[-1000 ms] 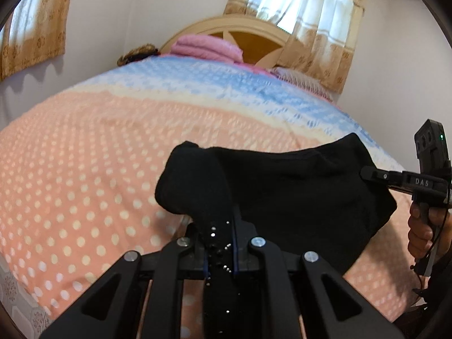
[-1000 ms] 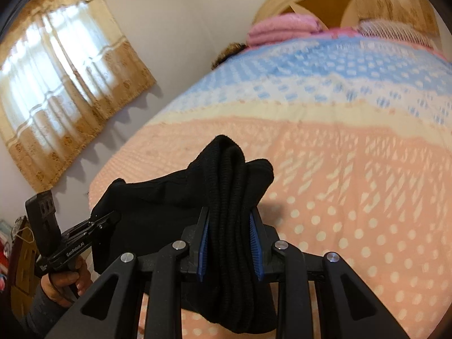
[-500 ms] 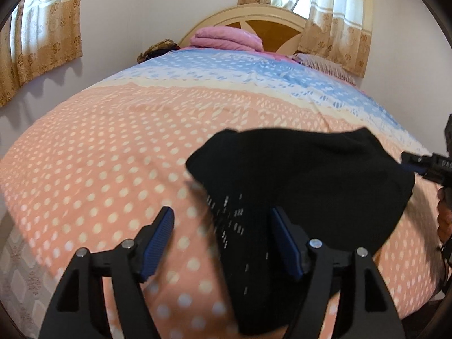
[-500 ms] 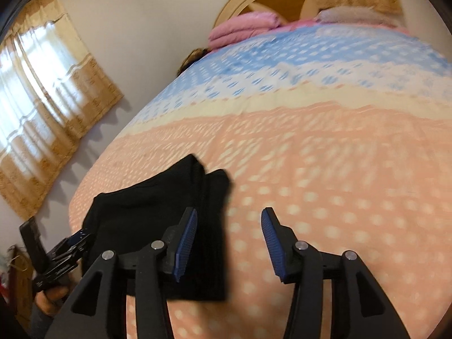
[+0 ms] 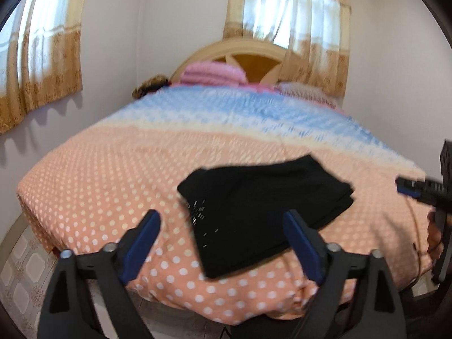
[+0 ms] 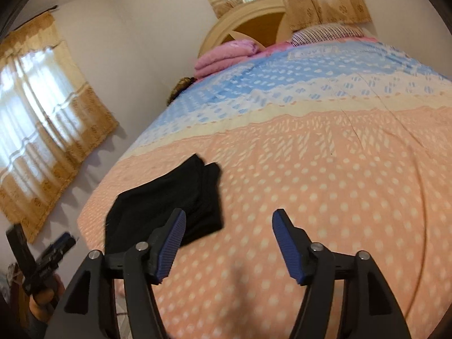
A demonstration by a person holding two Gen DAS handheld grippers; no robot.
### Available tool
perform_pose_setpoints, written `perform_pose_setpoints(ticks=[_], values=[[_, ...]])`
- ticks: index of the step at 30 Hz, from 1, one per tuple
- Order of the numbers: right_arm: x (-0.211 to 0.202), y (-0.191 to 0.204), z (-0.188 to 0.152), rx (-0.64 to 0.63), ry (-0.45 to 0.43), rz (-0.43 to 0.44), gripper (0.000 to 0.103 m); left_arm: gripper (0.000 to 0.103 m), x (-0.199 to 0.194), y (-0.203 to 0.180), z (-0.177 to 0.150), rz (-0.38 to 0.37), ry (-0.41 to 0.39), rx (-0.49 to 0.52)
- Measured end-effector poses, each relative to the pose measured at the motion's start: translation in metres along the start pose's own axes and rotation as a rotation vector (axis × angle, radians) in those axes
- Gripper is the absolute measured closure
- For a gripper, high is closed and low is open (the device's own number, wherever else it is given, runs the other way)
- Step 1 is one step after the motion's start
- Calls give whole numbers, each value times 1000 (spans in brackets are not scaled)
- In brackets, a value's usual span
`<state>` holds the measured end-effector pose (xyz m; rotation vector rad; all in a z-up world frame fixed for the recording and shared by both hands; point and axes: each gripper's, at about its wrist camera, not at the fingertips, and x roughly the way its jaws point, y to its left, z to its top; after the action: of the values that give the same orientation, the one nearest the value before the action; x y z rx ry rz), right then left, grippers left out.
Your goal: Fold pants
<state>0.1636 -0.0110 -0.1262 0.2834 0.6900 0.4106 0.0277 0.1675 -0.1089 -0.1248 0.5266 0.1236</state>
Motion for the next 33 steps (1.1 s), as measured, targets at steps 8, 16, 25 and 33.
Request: perform_pose_setpoints(ticks=[8,16,25,33], values=[[-65,54,-17,-162,-128,-50,34,5,-30,-15,13,-27,-103,30],[-81,70,-29,-216,-138,-25,33,5,-36,-18,14,-32,-121,19],[-86,70,-32,-210,-149,-23,33,5,-33,-22,11,-28,-110,20],[-87,72,-34,-213,-148,-5,33,0,-32,-23,10,-22,-111,24]])
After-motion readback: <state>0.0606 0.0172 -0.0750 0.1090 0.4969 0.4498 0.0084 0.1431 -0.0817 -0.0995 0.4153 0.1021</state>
